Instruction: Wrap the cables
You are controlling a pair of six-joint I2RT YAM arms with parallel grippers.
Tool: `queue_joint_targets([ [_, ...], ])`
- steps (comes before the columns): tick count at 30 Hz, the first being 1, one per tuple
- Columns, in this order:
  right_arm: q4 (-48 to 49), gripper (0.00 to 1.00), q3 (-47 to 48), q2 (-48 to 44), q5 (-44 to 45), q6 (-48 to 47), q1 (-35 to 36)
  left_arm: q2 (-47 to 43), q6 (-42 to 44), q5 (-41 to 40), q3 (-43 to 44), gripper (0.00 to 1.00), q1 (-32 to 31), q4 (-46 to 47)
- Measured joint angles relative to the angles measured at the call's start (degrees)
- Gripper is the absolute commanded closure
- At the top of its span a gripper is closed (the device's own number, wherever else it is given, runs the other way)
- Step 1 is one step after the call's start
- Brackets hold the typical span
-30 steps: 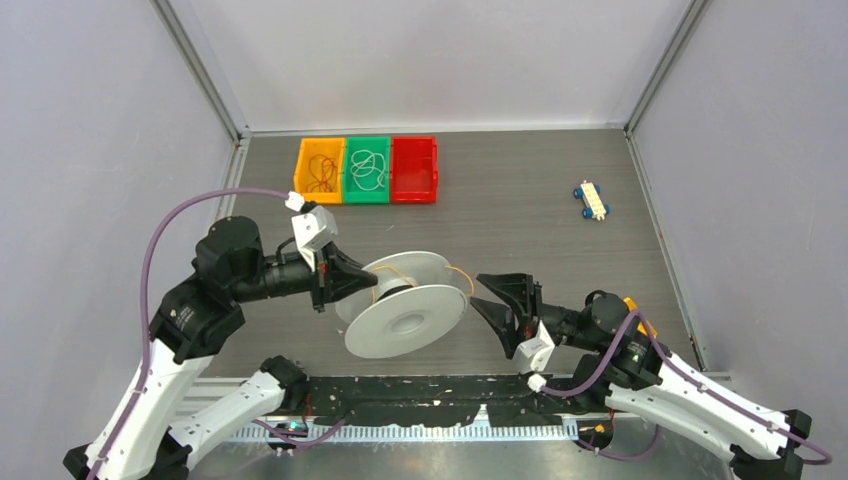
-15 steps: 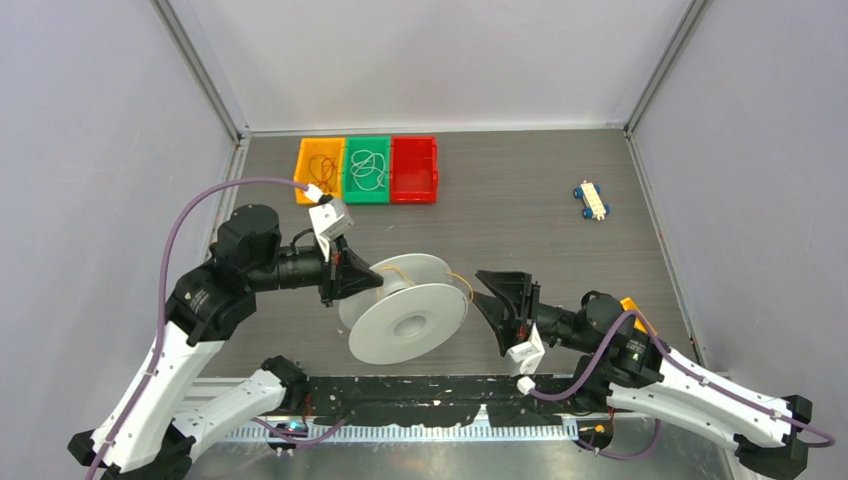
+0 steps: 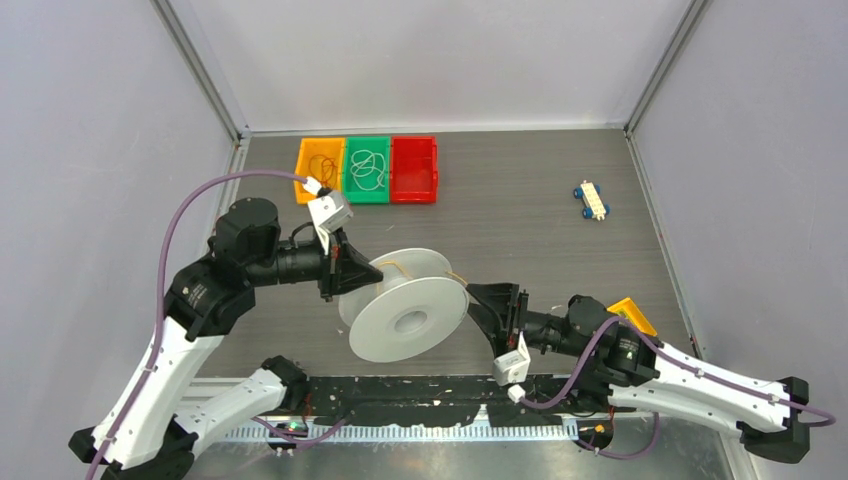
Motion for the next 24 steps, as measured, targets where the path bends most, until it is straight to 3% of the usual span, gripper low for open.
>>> queue_joint_targets([
  [7, -0.33, 0.57, 0.02, 2.82, 3.19, -1.22, 1.18, 0.22, -0.24, 0.09, 0.0, 1.0, 0.2, -0.22],
  [11, 0.07, 0.72, 0.02, 4.11, 5.11, -1.75, 1.4, 0.48, -0.61, 0.61, 0.0, 1.0, 0.2, -0.24],
  [13, 0.61, 0.88, 0.02, 4.79, 5.88, -1.68, 1.49, 0.44, -1.05, 0.83, 0.0, 1.0, 0.2, -0.17],
  [15, 1.51, 0.94, 0.0, 5.49, 6.58, -1.14, 1.49, 0.42, -1.51, 1.07, 0.0, 1.0, 0.2, -0.17],
  [24, 14.38, 0.95, -4.02, 7.76, 6.4, 11.43, 1.49, -0.39, -5.31, 0.98, -0.22, 1.0, 0.96, 2.97],
])
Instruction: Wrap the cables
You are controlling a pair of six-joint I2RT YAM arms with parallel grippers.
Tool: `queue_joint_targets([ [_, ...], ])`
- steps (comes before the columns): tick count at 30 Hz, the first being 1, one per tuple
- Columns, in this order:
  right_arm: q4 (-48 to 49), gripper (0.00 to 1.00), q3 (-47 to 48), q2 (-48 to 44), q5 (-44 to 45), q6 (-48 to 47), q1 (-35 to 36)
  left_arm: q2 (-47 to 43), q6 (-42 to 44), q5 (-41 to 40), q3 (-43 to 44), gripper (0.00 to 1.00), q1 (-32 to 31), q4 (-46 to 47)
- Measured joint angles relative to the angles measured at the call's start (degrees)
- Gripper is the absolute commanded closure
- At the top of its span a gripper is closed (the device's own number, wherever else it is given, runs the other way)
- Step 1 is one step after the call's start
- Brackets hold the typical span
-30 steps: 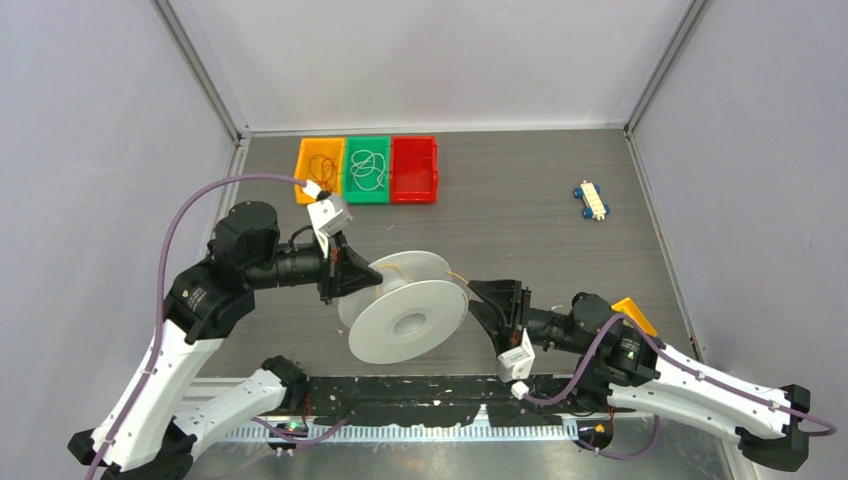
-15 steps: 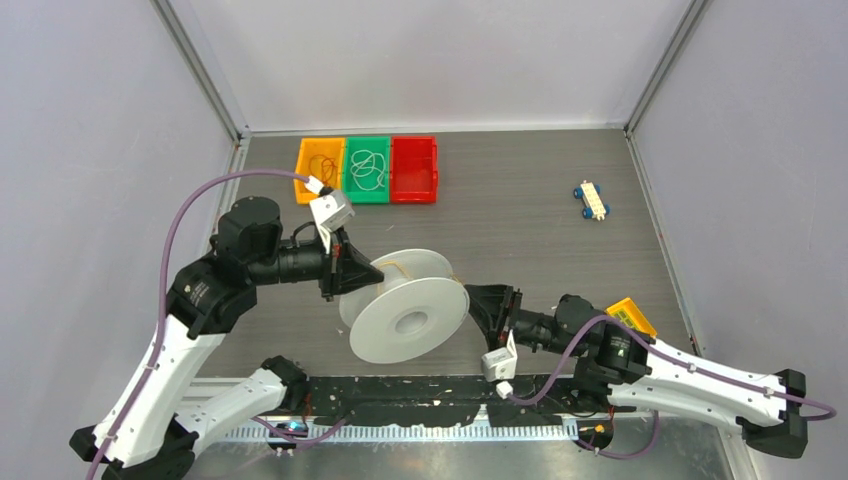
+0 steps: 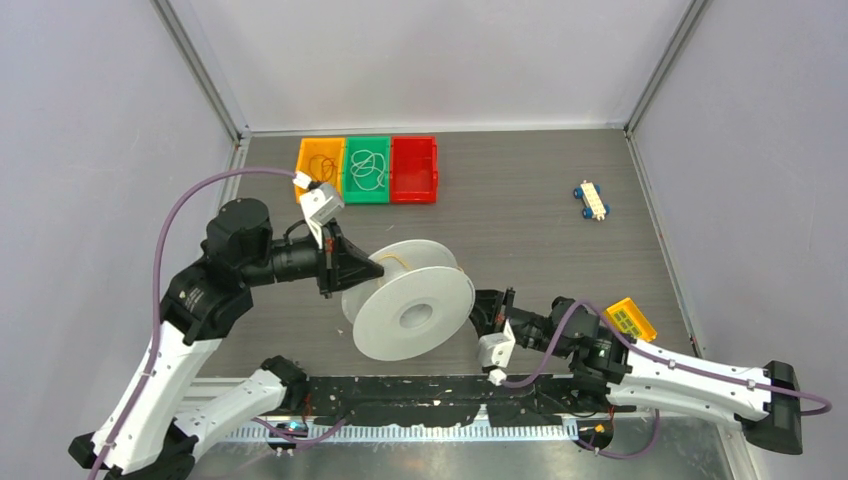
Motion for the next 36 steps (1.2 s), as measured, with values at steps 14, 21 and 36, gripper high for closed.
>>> queue_joint_targets([
  [14, 30.56, 0.95, -6.23, 7.06, 8.79, 52.5, 0.0, -9.79, -14.78, -3.61, -11.3, 1.0, 1.16, 23.74],
  [21, 35.89, 0.94, -2.86, 13.75, 10.32, 76.65, -0.11, -11.98, -21.99, -8.24, -17.27, 1.0, 1.44, 37.97],
  [36, 41.03, 0.95, -7.74, 5.7, 15.1, 83.91, -0.11, -11.98, -31.04, -15.96, -18.43, 1.0, 3.28, 37.92],
])
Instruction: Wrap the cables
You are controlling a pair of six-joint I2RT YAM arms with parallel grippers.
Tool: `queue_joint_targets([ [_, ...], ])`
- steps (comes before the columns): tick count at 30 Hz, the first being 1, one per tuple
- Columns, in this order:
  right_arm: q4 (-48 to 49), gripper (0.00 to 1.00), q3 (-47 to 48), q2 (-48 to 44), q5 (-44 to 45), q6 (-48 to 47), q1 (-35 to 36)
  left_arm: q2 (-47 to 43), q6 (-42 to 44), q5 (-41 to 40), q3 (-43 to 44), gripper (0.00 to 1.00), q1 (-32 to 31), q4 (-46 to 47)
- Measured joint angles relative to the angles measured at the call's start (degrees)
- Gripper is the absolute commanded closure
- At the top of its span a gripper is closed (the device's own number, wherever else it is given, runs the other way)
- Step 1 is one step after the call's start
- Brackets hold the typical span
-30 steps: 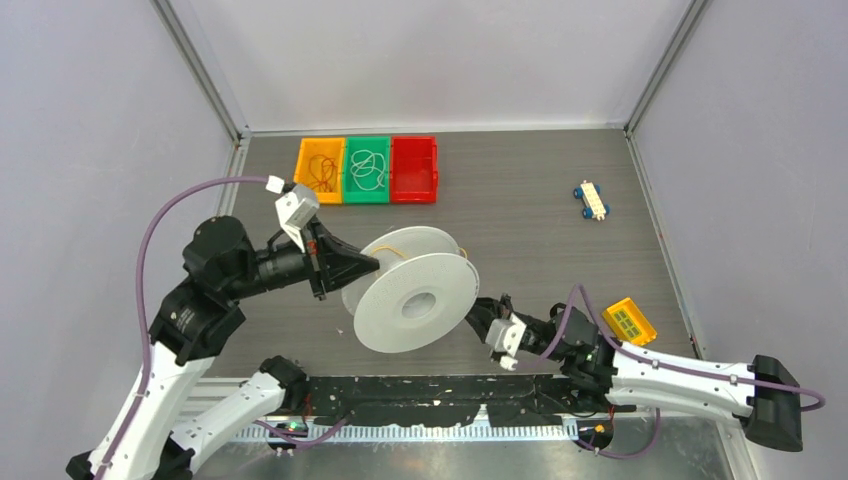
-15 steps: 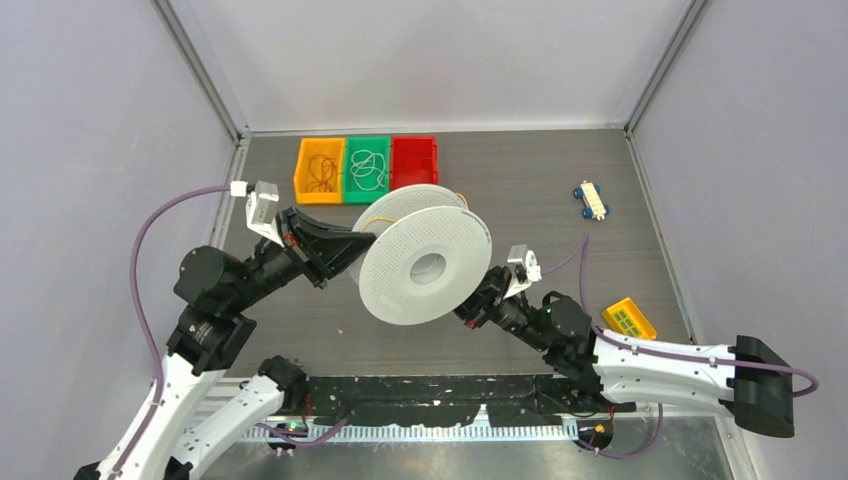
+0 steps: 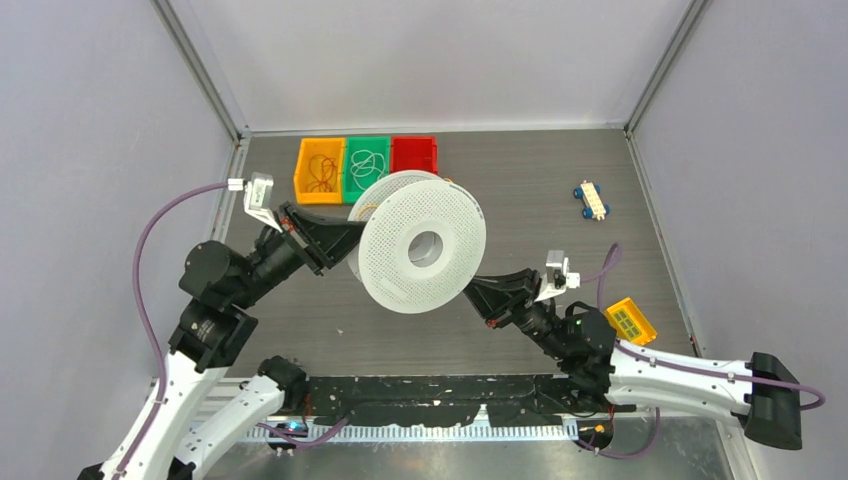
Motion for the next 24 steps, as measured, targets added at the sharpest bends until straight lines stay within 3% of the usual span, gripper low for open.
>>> queue_joint_targets([
  [7, -3.8, 0.91, -1.6, -5.79, 1.07, -7.8, 0.0, 1.4, -3.21, 0.74, 1.49, 1.0, 0.02, -2.6],
  [11, -5.81, 0.58, -2.45, -8.74, 1.05, -13.25, 0.0, 1.88, 0.07, 6.34, 1.64, 1.0, 0.15, -1.73],
  [13, -6.95, 0.48, -3.1, -10.88, 0.92, -16.02, 0.0, 2.93, 5.64, 10.99, 3.78, 1.0, 0.22, -4.26],
  [17, -11.06, 0.37, -4.68, -17.64, -0.66, -23.71, 0.0, 5.88, 21.84, 19.71, 12.24, 1.0, 0.31, -13.94],
  [24, -25.86, 0.33, -1.75, -27.39, -2.97, -38.71, 0.0, 3.21, 48.19, 30.64, 9.81, 1.0, 0.46, -23.71],
])
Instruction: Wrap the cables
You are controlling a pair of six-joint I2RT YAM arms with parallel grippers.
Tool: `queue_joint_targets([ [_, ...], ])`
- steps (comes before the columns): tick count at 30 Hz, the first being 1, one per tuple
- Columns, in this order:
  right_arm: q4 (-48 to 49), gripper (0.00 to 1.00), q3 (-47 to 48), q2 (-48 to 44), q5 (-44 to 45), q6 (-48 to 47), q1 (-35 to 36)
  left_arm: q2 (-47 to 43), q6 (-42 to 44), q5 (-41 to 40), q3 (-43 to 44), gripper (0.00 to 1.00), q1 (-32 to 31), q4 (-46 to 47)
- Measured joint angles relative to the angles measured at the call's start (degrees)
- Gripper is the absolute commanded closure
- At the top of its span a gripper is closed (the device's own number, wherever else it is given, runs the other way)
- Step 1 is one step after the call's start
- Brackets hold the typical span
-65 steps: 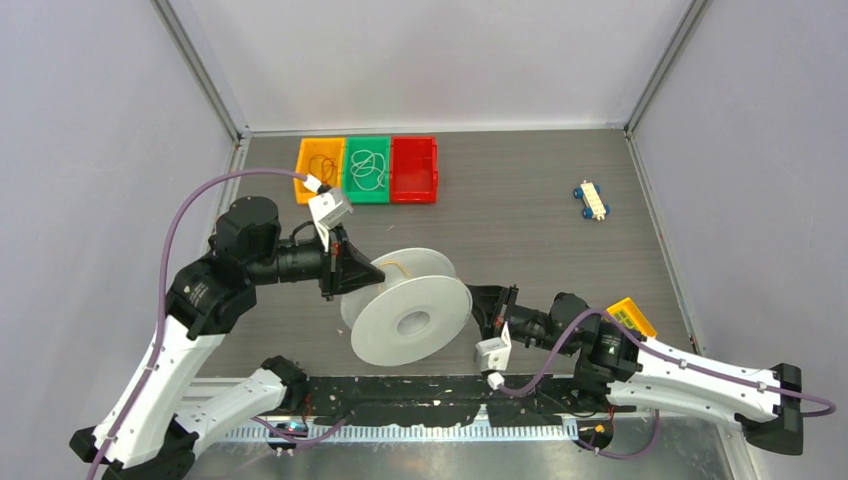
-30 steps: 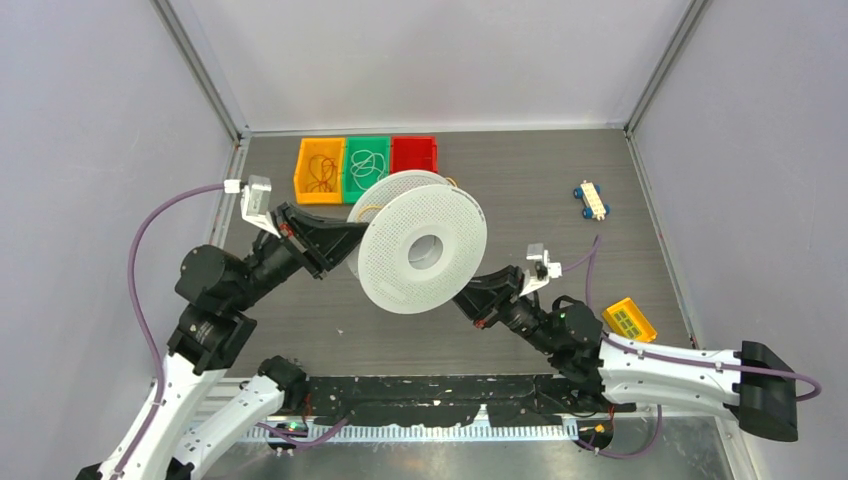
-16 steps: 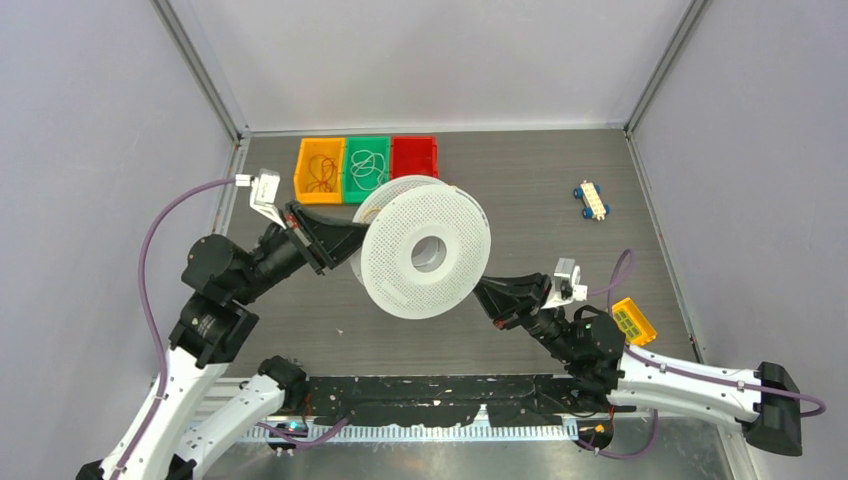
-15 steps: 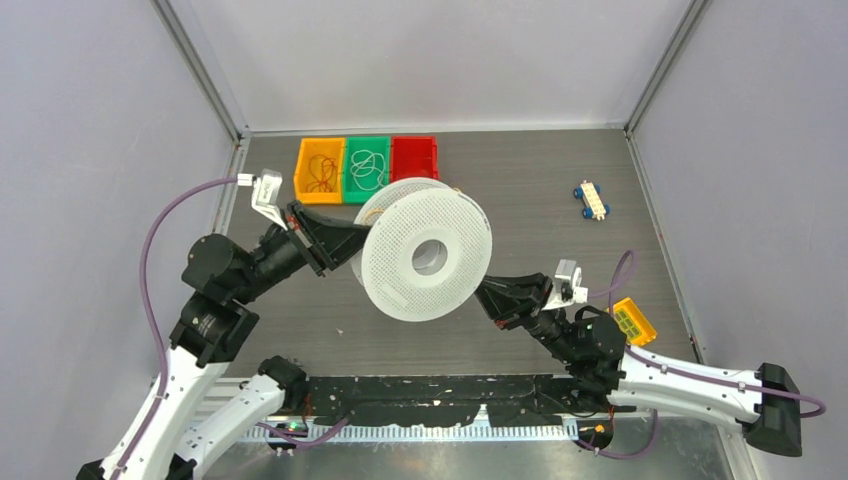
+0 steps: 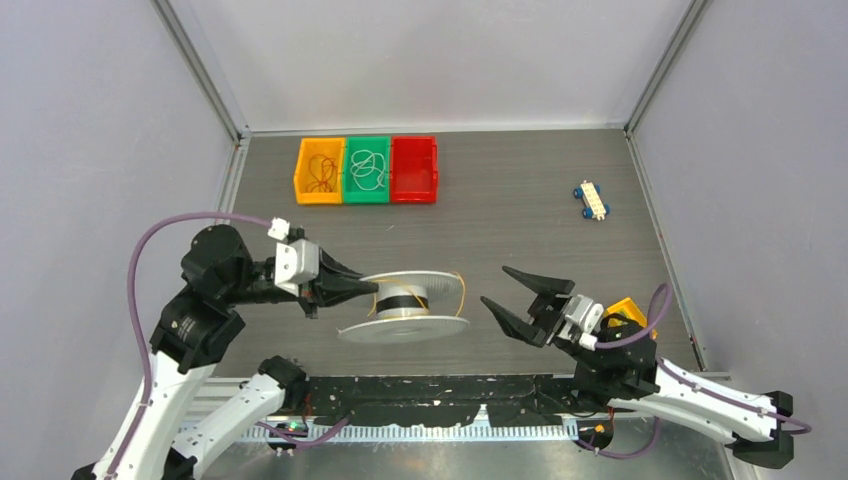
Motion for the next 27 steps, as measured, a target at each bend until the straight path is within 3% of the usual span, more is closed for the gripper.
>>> queue_joint_targets([
  [6, -11.54, 0.35, 3.5, -2.73, -6.34, -11.06, 0.0, 6.91, 16.33, 7.89, 4.68, 1.0, 0.02, -11.02],
  [11, -15.61, 0.39, 5.07, -2.27, -12.26, -17.18, 0.0, 11.19, 22.1, 8.94, 6.93, 1.0, 0.31, -14.4],
  [27, -24.44, 0.44, 13.11, 4.55, -21.79, -40.3, 0.13, 13.03, 18.25, 9.92, 9.7, 1.0, 0.94, -15.65],
])
